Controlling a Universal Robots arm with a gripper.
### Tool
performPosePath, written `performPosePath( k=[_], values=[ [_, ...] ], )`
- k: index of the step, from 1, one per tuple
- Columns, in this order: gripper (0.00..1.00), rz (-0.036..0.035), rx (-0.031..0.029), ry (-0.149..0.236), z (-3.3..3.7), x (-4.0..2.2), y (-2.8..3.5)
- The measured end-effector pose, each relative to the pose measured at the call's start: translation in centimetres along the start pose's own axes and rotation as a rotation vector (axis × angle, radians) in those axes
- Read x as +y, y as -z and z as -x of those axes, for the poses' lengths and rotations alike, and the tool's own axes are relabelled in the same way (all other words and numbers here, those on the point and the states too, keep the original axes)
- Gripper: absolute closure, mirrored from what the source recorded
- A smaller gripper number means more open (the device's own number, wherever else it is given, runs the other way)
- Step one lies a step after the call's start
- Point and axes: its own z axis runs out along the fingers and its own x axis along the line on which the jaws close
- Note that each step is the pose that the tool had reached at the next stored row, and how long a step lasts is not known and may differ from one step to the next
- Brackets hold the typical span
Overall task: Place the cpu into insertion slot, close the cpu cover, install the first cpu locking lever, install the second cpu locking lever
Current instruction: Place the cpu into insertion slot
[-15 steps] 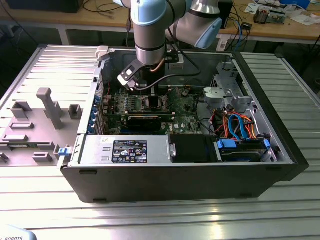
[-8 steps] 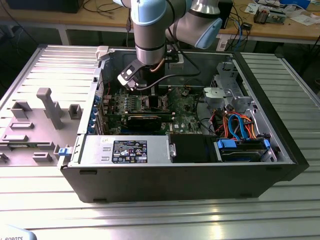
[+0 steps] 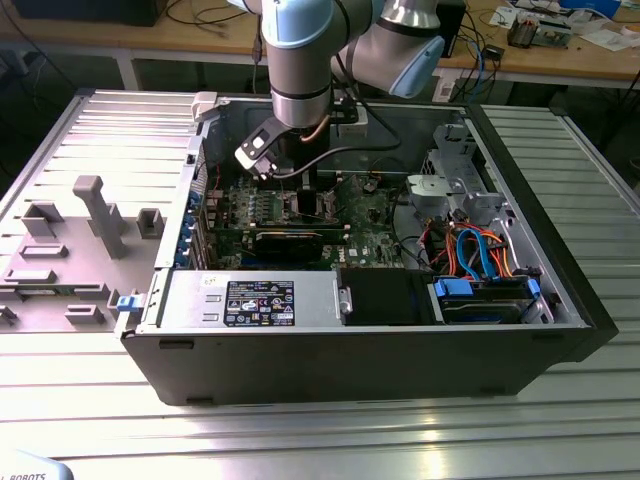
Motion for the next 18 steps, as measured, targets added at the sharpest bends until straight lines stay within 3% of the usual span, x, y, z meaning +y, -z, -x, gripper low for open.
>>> performPosePath(
  k=[18],
  values=[
    [0.31,-0.0001,-0.0005,0.000,-0.21,0.14,-0.06]
  ],
)
